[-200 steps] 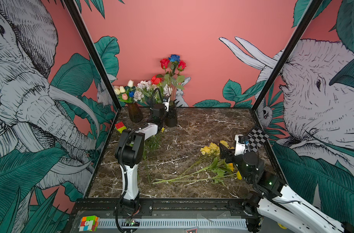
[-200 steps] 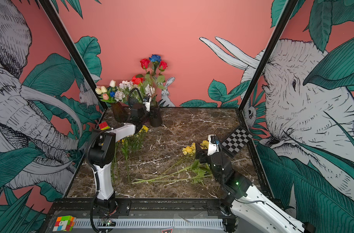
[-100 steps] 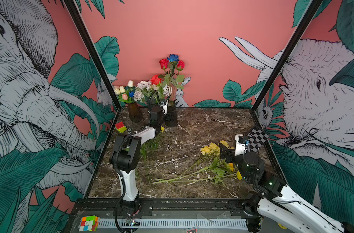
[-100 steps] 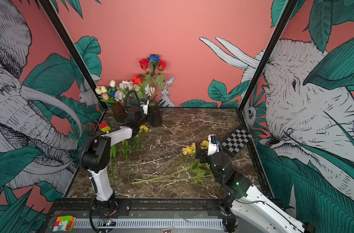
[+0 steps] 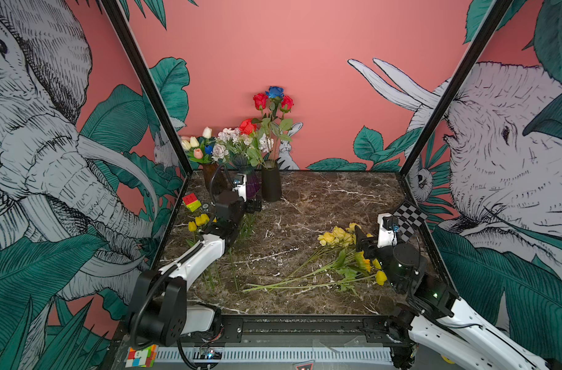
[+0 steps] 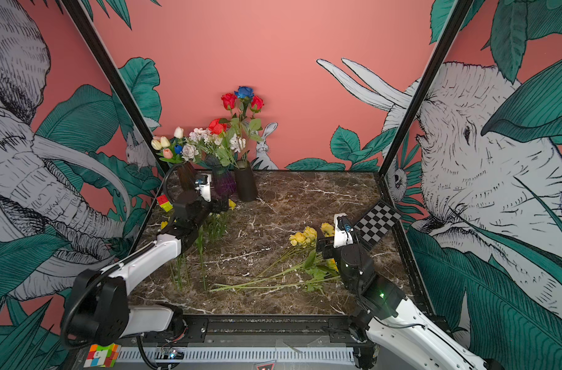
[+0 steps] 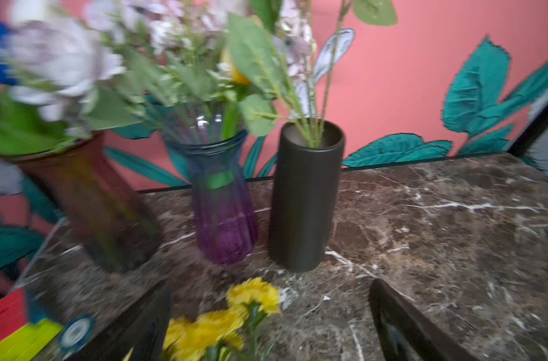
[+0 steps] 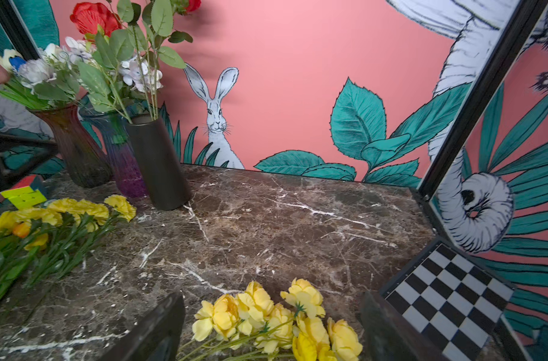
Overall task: Pick out yellow flowers from the vase
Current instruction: Reset both arms
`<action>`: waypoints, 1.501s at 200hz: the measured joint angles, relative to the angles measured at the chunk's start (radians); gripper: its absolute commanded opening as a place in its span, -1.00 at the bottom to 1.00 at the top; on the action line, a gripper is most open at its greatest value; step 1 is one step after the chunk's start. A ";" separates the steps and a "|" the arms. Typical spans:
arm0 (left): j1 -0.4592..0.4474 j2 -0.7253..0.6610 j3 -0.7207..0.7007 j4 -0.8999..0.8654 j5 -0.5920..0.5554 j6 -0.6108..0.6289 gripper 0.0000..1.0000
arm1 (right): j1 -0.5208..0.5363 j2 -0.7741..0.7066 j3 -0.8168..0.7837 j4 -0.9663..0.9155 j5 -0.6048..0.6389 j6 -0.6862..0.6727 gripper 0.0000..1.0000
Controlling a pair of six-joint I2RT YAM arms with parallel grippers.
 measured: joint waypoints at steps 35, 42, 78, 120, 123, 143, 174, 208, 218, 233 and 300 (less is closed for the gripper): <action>0.002 -0.152 -0.129 -0.061 -0.270 0.019 0.99 | -0.007 0.004 0.000 0.031 0.039 -0.107 0.82; 0.002 -0.163 -0.154 -0.061 -0.324 0.029 0.99 | -0.009 0.007 -0.002 0.047 0.052 -0.131 0.87; 0.007 -0.096 -0.259 -0.017 -0.514 0.098 0.98 | -0.039 0.027 -0.117 0.196 0.109 -0.267 0.99; 0.008 0.034 -0.372 0.166 -0.555 0.198 0.98 | -0.162 0.120 -0.248 0.314 0.120 -0.339 0.99; 0.008 0.041 -0.378 0.178 -0.554 0.205 0.98 | -0.178 0.133 -0.252 0.322 0.122 -0.339 0.99; 0.014 0.090 -0.396 0.259 -0.515 0.253 0.98 | -0.271 0.224 -0.276 0.399 0.126 -0.326 0.99; 0.036 0.122 -0.425 0.425 -0.378 0.288 0.98 | -0.388 0.408 -0.328 0.575 0.091 -0.313 0.99; 0.063 0.240 -0.431 0.574 -0.266 0.305 0.98 | -0.488 0.631 -0.355 0.795 0.012 -0.288 0.99; 0.095 0.245 -0.432 0.570 -0.223 0.288 0.98 | -0.514 0.689 -0.360 0.857 -0.014 -0.283 0.99; 0.149 0.262 -0.431 0.611 -0.182 0.265 0.98 | -0.545 0.754 -0.362 0.932 -0.060 -0.284 0.99; 0.190 0.299 -0.376 0.570 -0.085 0.222 0.99 | -0.690 0.991 -0.328 1.142 -0.275 -0.245 0.99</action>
